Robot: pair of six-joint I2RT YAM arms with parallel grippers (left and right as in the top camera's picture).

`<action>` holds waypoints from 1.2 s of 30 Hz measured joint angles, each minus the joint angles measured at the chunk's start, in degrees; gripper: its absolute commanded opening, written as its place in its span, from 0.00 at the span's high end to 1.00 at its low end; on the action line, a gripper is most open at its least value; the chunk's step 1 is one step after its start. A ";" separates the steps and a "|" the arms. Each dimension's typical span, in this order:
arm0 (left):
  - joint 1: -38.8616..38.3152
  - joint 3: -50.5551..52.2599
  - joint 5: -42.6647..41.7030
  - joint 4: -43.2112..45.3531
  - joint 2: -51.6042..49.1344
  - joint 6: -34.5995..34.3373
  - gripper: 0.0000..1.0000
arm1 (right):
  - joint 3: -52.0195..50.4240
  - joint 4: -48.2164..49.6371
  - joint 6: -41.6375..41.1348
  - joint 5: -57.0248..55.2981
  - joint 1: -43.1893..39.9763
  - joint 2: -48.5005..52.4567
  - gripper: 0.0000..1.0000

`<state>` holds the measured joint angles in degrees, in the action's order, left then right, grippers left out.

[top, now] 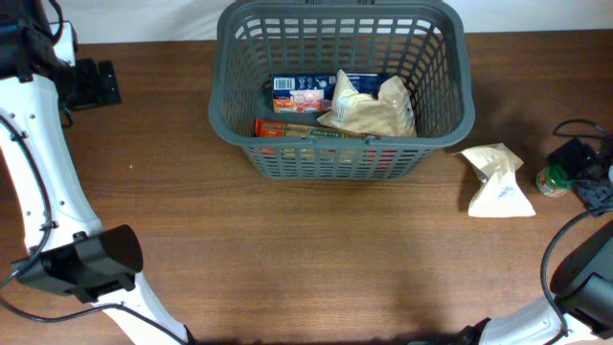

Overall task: Pack container
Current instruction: 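Reach the right gripper to the green-lidded jar and grasp it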

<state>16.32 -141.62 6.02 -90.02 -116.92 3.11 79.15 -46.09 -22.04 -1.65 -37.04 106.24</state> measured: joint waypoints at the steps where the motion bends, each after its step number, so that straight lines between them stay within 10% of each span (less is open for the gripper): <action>1: 0.00 0.00 0.00 0.00 0.00 0.00 0.01 | -0.44 0.79 -0.15 0.00 0.00 0.00 0.01; 13: 0.00 0.00 0.00 0.00 0.00 0.00 0.01 | -0.55 5.90 -2.12 1.77 0.00 0.00 0.00; 36: 0.00 0.00 0.00 0.00 0.00 -0.15 0.01 | 21.05 -17.18 -6.21 2.82 0.00 14.43 0.01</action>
<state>16.32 -141.62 6.02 -90.02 -116.92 2.96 100.20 -63.26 -28.25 1.17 -37.04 120.66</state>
